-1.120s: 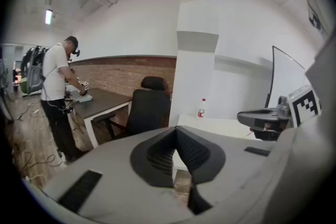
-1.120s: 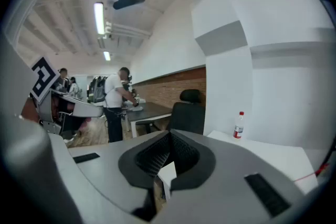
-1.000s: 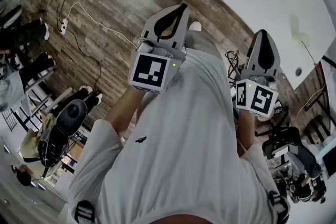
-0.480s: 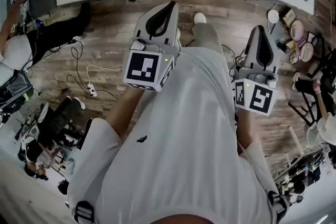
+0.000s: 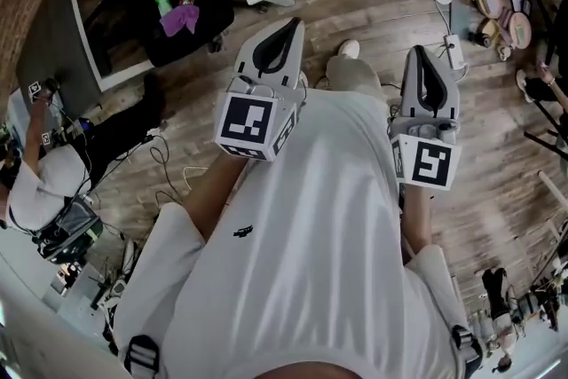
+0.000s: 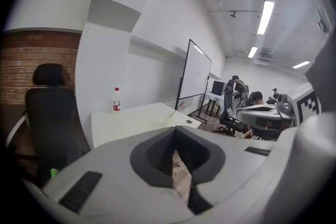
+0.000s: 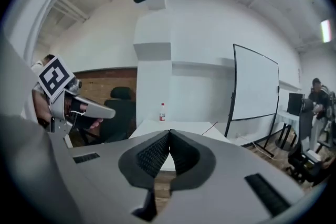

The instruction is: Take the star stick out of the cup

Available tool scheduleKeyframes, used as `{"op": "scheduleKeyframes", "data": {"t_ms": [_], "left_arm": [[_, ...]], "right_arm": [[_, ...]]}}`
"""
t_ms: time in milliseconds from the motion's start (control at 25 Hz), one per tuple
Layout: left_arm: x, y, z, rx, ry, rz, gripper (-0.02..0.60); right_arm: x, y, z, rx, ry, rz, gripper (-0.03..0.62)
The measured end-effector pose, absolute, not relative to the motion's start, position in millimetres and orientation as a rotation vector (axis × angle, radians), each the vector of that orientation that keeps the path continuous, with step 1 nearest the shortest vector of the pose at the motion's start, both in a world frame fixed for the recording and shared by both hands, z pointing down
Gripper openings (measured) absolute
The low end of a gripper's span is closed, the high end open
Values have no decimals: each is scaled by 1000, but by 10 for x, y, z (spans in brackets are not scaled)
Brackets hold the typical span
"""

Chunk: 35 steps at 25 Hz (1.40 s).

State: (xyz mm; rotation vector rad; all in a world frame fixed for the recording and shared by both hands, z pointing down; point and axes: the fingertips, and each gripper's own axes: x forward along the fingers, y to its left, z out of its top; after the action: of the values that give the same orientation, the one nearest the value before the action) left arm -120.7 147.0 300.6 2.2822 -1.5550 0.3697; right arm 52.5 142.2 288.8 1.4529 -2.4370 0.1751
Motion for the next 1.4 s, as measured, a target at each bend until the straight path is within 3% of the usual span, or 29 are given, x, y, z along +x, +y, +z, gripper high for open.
{"op": "scheduleKeyframes", "data": {"t_ms": [240, 520, 960, 1400], "left_arm": [[-312, 911, 2733, 2442, -1488, 366, -3], [148, 681, 2696, 2430, -1467, 358, -5], [392, 16, 3010, 2427, -1327, 459, -3], [601, -1411, 2966, 2484, -1265, 361, -4]], "right_arm": [[1416, 976, 2824, 1667, -2431, 206, 5], [1540, 765, 2783, 1646, -2491, 148, 5], [1765, 187, 3018, 1737, -2417, 271, 5], [1928, -1049, 2764, 1807, -2370, 199, 5]]}}
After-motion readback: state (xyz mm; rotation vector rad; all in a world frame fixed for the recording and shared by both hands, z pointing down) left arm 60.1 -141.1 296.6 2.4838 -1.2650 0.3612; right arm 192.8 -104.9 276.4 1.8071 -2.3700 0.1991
